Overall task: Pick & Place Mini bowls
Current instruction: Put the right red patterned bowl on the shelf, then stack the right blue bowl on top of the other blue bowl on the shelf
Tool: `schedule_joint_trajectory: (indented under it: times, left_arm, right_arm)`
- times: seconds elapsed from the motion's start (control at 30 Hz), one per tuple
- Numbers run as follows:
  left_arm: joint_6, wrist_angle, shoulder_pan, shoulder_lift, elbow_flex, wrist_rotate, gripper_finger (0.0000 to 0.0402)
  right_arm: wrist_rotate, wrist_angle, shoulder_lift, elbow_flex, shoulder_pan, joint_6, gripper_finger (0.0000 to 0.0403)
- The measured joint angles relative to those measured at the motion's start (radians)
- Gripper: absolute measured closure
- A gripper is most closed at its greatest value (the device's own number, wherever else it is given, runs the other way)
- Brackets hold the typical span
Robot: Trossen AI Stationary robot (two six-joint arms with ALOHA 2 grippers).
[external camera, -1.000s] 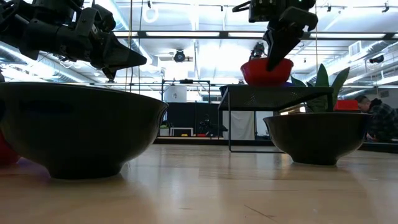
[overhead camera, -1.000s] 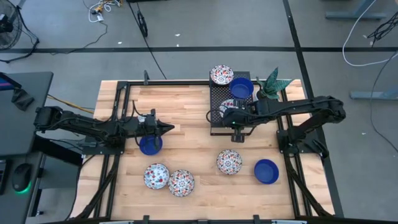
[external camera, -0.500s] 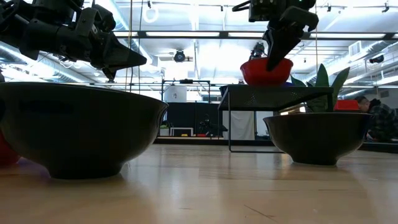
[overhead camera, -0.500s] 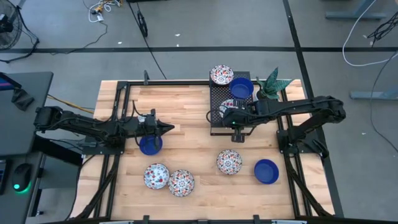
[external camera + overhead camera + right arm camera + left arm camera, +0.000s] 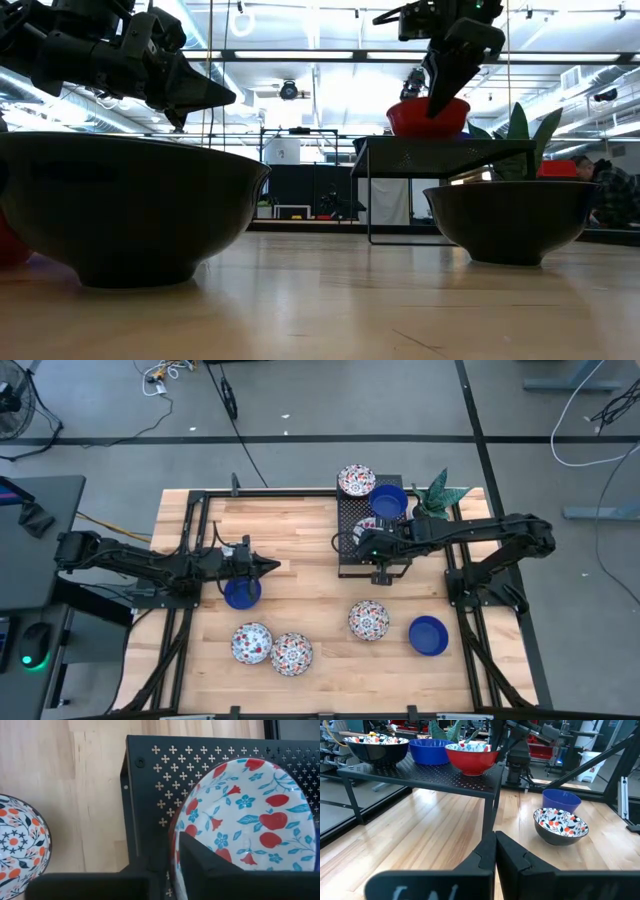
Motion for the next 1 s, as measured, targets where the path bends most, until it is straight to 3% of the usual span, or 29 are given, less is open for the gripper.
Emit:
schedule_joint_trajectory:
  times: [0.57, 0.8, 1.0]
  left_arm:
    - [0.000, 0.000, 0.000, 0.000, 0.000, 0.000, 0.0392]
    - [0.000, -0.001, 0.000, 0.000, 0.000, 0.000, 0.0392]
    - [0.000, -0.006, -0.001, 0.000, 0.000, 0.010, 0.0392]
  right_arm:
    - [0.000, -0.010, -0.031, 0.057, 0.015, 0.003, 0.0229]
    - [0.000, -0.019, -0.044, 0.166, 0.073, 0.097, 0.0228]
    - [-0.004, 0.025, -0.043, 0.156, 0.233, 0.170, 0.0245]
